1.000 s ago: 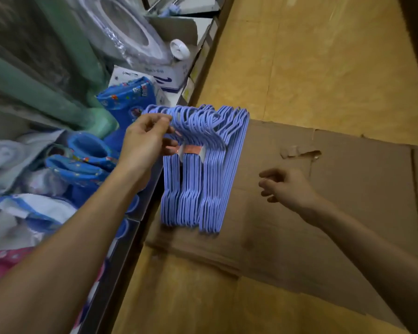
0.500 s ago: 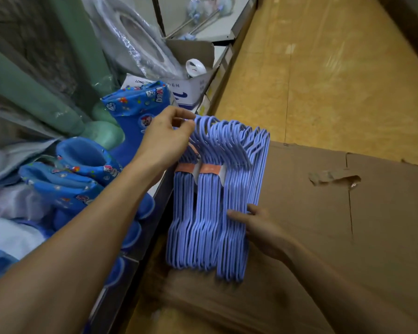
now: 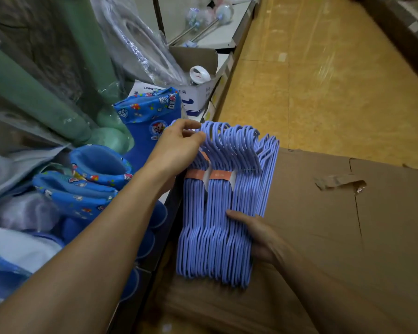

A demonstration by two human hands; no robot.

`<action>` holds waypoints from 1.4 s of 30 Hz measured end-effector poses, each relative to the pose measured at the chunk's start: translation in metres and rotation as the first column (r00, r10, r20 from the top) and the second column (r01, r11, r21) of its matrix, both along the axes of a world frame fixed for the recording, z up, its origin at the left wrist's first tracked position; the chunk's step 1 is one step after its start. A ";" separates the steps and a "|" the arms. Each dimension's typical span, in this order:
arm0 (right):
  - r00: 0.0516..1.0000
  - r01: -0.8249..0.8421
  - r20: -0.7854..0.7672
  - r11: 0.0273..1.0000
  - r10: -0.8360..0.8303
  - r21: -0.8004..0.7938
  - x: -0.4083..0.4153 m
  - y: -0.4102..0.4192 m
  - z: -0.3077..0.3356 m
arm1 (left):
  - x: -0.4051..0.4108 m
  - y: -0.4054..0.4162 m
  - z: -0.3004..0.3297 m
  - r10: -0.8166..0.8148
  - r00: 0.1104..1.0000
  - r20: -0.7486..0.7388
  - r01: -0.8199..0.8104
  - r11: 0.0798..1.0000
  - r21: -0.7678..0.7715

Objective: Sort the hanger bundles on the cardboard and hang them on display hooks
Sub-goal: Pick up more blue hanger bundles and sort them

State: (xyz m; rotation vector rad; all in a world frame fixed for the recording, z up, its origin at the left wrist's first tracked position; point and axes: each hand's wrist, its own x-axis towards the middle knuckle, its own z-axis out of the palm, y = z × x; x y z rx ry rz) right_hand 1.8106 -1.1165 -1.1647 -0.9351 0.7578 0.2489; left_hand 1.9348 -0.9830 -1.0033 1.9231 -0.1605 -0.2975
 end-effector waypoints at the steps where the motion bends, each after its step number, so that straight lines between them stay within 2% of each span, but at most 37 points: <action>1: 1.000 0.004 0.008 1.000 -0.004 0.007 0.000 -0.001 0.001 | 0.001 0.001 0.001 0.000 1.000 -0.007 0.000 1.000 -0.002; 10: 0.997 -0.072 0.029 0.997 0.072 0.008 -0.027 -0.045 0.019 | 0.002 -0.020 0.010 -0.008 1.000 -0.022 0.008 1.000 0.025; 16: 0.988 -0.149 -0.032 0.989 0.148 -0.007 -0.055 -0.092 0.039 | -0.020 -0.063 0.009 -0.014 0.996 -0.083 0.016 0.999 0.031; 20: 0.980 -0.186 -0.079 0.982 0.184 -0.019 -0.079 -0.119 0.047 | -0.046 -0.098 -0.002 -0.156 0.964 -0.214 0.137 0.985 -0.102; 23: 0.970 -0.225 -0.106 0.974 0.219 -0.039 -0.095 -0.138 0.051 | -0.065 -0.128 -0.009 -0.173 0.971 -0.164 0.147 0.976 -0.159; 26: 0.960 -0.262 -0.123 0.963 0.253 -0.063 -0.106 -0.156 0.050 | -0.076 -0.152 -0.019 -0.155 0.971 -0.184 0.120 0.975 -0.190; 29: 0.951 -0.298 -0.128 0.945 0.282 -0.136 -0.111 -0.169 0.045 | -0.091 -0.167 -0.017 -0.180 0.965 -0.190 0.142 0.969 -0.200; 36: 0.949 -0.314 -0.089 0.897 0.302 -0.311 -0.112 -0.168 0.032 | -0.098 -0.177 -0.027 -0.047 0.983 -0.178 0.010 0.979 -0.202; 40: 0.950 -0.294 -0.050 0.831 0.307 -0.473 -0.116 -0.163 0.034 | -0.099 -0.180 -0.029 -0.014 0.981 -0.193 -0.024 0.980 -0.197; 42: 0.956 -0.251 -0.030 0.763 0.292 -0.595 -0.120 -0.159 0.033 | -0.100 -0.185 -0.028 -0.002 0.978 -0.209 -0.045 0.975 -0.217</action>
